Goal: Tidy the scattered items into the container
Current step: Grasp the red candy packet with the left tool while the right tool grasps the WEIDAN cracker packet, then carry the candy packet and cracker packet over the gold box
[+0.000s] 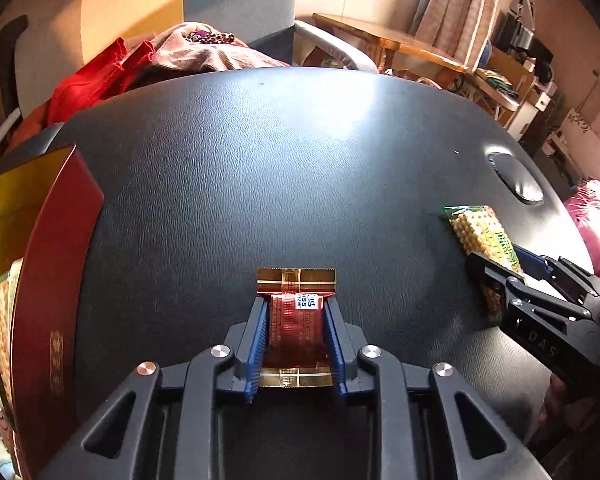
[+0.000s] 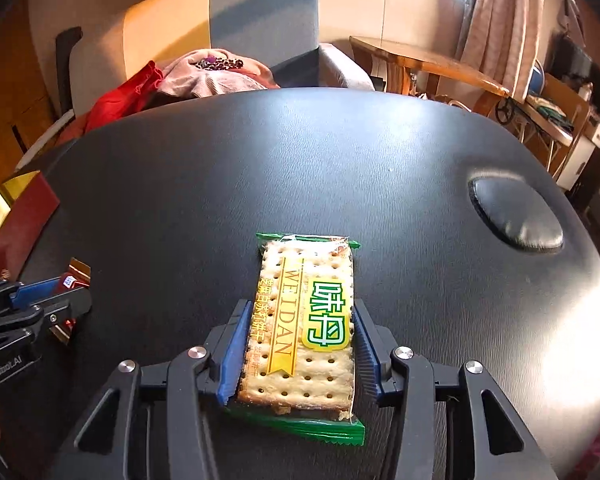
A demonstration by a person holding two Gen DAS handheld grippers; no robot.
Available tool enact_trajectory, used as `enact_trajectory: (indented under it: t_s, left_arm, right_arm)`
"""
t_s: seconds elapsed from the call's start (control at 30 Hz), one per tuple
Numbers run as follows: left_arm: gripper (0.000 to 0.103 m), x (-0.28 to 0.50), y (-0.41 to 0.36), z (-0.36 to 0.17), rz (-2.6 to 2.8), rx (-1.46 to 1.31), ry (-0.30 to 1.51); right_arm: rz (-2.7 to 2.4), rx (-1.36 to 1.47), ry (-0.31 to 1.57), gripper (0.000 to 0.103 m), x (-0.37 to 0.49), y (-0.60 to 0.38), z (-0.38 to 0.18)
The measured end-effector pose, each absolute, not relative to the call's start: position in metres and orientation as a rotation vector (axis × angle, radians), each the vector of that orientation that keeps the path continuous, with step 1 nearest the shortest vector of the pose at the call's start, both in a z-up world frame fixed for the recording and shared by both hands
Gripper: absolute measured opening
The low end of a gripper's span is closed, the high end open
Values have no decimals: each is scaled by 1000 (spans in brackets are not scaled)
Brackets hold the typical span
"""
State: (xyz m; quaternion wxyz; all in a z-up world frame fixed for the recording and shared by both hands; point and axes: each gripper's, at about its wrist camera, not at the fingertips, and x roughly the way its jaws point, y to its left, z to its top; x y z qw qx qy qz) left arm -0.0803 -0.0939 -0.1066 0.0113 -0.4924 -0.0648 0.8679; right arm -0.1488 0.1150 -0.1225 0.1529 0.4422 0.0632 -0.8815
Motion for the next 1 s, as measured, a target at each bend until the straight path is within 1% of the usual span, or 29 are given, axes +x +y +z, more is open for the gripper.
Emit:
enact_trajectory:
  t_s: [0.2,0.33,0.53,0.63,0.73,0.9,1.0]
  left_arm:
    - [26,-53,-95,-109,2683,-1508,-268]
    - [26,-35,-94,-108,2674,-1491,-279]
    - [25,-15,-94,-90,2720,-1416,-242]
    - [26,-7,-105,-76,2757,-1375,-270]
    - [26,3,-122,-58,2836,-1314,-261]
    - [26,22,-182,-37,2985,-1279,-351]
    - [26,33,-222,-30,3083,-1281,-388]
  right_arm:
    - [-2515,1256,161,49,-118,118,-122]
    - [-2511,1258,113,49,-105,119,-121]
    - [-2476,1237,69,49,-93,108,-112]
    - [-2449,1201,54,49,-88,95,-100]
    - [-2396,1146,47,49,-83,70,-83]
    - [-2265,1037,56,49,-74,6,-52]
    - [-2185,975,96,49,-64,-40,-38]
